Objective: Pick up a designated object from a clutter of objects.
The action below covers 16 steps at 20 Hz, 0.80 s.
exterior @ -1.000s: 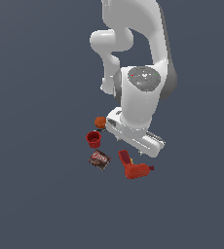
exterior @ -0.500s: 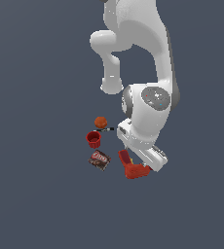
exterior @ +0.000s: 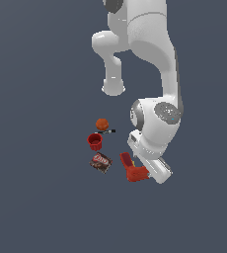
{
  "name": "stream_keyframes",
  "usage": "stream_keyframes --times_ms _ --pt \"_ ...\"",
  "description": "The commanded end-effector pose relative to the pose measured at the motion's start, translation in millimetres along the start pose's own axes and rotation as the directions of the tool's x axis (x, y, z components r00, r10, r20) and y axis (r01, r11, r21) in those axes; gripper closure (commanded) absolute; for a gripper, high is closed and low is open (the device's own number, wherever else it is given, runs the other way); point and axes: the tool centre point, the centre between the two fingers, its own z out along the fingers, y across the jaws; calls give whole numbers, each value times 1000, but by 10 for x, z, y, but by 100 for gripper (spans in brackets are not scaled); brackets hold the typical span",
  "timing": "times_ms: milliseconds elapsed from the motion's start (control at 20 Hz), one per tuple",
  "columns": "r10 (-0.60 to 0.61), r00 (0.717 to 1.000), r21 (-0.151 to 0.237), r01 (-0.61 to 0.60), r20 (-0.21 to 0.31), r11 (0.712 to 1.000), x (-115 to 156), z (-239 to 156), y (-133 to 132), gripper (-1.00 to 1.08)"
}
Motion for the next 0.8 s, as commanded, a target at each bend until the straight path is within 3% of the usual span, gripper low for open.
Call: stream_keyframes --times_ms 0,750 --pt "43 999 7 -43 -13 999 -43 86 -41 -100" --pt "138 990 28 -136 -41 990 -160 292 -128 -100"
